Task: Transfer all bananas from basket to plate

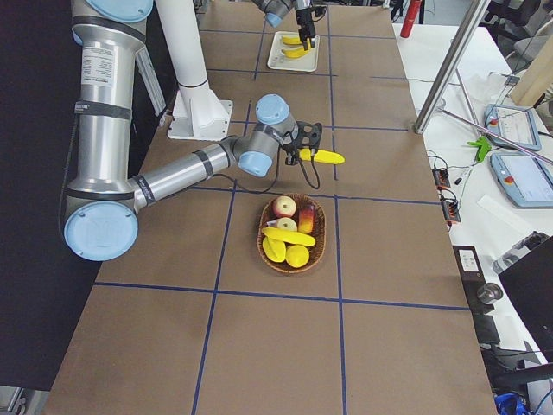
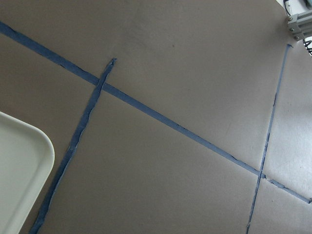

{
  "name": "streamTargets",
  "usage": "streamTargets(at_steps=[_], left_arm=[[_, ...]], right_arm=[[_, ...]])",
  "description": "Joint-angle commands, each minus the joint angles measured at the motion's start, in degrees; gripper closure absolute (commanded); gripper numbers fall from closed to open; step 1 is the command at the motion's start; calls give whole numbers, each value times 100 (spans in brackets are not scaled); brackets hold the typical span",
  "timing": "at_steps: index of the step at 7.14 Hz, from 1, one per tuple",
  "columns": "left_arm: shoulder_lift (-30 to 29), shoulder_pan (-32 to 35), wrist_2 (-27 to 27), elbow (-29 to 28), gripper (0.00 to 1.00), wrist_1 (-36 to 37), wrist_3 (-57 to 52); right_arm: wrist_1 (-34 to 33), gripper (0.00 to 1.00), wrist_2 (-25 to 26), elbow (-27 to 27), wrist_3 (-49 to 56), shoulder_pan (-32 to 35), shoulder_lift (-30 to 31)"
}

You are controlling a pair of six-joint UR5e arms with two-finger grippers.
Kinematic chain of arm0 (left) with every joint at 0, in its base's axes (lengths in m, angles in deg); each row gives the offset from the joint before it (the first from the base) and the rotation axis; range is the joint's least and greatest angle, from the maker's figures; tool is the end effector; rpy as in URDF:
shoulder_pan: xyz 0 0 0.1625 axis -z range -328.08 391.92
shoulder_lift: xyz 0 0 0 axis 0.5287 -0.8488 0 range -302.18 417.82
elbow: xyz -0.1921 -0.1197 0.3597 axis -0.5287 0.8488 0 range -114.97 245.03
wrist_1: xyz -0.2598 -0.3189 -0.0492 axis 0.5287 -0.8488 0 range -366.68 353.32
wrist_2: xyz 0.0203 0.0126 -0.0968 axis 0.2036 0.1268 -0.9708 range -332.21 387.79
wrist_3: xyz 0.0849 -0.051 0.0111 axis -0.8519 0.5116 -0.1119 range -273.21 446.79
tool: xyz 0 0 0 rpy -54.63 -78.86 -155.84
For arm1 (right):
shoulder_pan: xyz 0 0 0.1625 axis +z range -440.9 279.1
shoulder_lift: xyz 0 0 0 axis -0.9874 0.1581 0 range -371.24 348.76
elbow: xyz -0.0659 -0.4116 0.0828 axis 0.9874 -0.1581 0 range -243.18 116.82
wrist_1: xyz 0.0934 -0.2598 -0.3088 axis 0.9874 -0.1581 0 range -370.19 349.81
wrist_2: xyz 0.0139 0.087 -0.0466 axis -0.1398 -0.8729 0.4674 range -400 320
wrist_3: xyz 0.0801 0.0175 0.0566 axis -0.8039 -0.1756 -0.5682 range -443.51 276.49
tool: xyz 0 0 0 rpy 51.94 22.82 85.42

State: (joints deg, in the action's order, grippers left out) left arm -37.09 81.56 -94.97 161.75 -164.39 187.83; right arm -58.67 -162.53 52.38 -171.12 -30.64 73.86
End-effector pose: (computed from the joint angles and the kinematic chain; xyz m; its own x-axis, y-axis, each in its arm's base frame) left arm 0.2770 -0.4487 0.4243 0.0608 -0.3201 -0.9454 0.3139 0.9053 -0.2863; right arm -0.2488 -0.4240 0.3183 0.2107 0.1987 0.9571 -0.3130 0.9413 -0.1265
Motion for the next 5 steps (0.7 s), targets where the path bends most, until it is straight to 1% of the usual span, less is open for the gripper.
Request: streamTargets(at_steps=[1,2,3,4,5], left_arm=[[-517,-51,-2,-5,0,4,860],[-789,-60,16,-5,1,-5,1404],[-1140,-182,303,13,1,-5,1941],[-1387,-383,602,39,1,4,2268],[-1486,-550,744,74,1,13,2402]], right_arm=[[14,99,1075,-130,-879,-1135,-1080],[14,99,1578,-130,-898,-1611,-1413],[23,99,2009,-121,-898,-2025,-1660],[14,99,2623,-104,-880,-2464,-1793],[14,99,3081,-95,-845,-2773,-1864]])
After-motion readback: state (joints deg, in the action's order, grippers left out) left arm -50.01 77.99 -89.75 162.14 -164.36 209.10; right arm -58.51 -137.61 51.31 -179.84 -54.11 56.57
